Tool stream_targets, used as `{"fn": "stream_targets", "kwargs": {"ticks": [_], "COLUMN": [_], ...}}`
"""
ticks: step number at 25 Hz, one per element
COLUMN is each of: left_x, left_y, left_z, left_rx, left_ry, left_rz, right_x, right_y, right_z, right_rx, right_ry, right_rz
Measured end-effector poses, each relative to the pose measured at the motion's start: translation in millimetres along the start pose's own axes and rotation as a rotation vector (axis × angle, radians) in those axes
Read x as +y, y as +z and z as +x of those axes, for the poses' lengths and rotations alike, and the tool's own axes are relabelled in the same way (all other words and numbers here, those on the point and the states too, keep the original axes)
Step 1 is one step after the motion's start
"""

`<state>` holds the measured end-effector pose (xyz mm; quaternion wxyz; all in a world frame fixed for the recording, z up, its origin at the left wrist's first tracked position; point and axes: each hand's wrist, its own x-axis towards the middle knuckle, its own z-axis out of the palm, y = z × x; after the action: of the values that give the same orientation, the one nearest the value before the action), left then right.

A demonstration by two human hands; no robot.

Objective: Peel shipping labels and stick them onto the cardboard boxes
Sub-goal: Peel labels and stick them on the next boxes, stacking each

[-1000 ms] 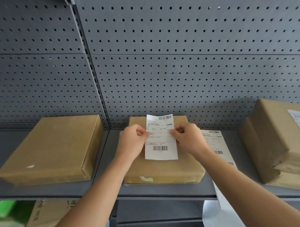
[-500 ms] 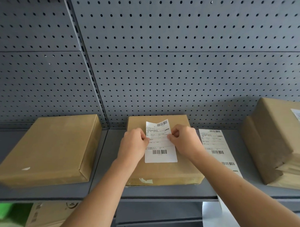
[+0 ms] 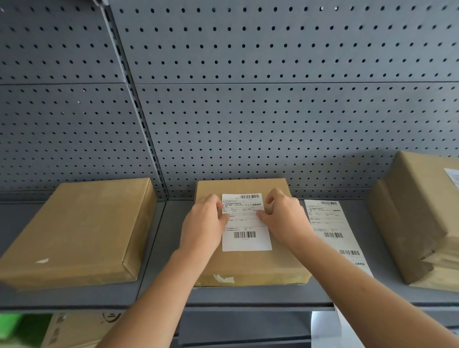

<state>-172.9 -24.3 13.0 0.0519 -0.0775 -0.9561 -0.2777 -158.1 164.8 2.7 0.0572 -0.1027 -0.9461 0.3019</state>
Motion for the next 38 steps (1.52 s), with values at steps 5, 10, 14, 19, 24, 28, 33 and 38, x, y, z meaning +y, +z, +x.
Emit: {"fn": "stream_targets", "kwargs": {"ticks": [5, 10, 14, 19, 24, 28, 33, 38], "left_x": [1.3, 5.0, 1.7, -3.5, -11.1, -8.6, -4.6, -8.6], "left_y": [1.2, 7.3, 13.9, 12.8, 5.4, -0.2, -0.1, 6.1], "left_z": [1.1, 14.1, 18.9, 18.4, 18.3, 10.9, -18.8, -25.2], "left_rx": [-0.044, -0.250, -0.331, -0.329, -0.350, -0.317, -0.335, -0.344], "left_ry": [0.229, 0.365, 0.350, 0.323, 0.289, 0.281, 0.380, 0.378], "left_rz": [0.093, 0.290, 0.370, 0.383, 0.406, 0.365, 0.332, 0.353], "right_x": [0.5, -8.2, -6.9, 2.7, 14.7, 6.7, -2.3, 2.3], "right_y": [-1.0, 12.2, 21.2, 15.3, 5.6, 6.7, 11.0, 18.8], "right_z": [-4.2, 3.0, 4.5, 3.1, 2.8, -5.1, -37.0, -40.8], "right_rx": [0.131, -0.059, -0.138, -0.165, -0.162, -0.135, -0.160, -0.193], "right_ry": [-0.232, -0.469, -0.476, -0.387, -0.313, -0.343, -0.474, -0.463], "right_rz": [-0.122, -0.276, -0.373, -0.467, -0.450, -0.384, -0.369, -0.419]}}
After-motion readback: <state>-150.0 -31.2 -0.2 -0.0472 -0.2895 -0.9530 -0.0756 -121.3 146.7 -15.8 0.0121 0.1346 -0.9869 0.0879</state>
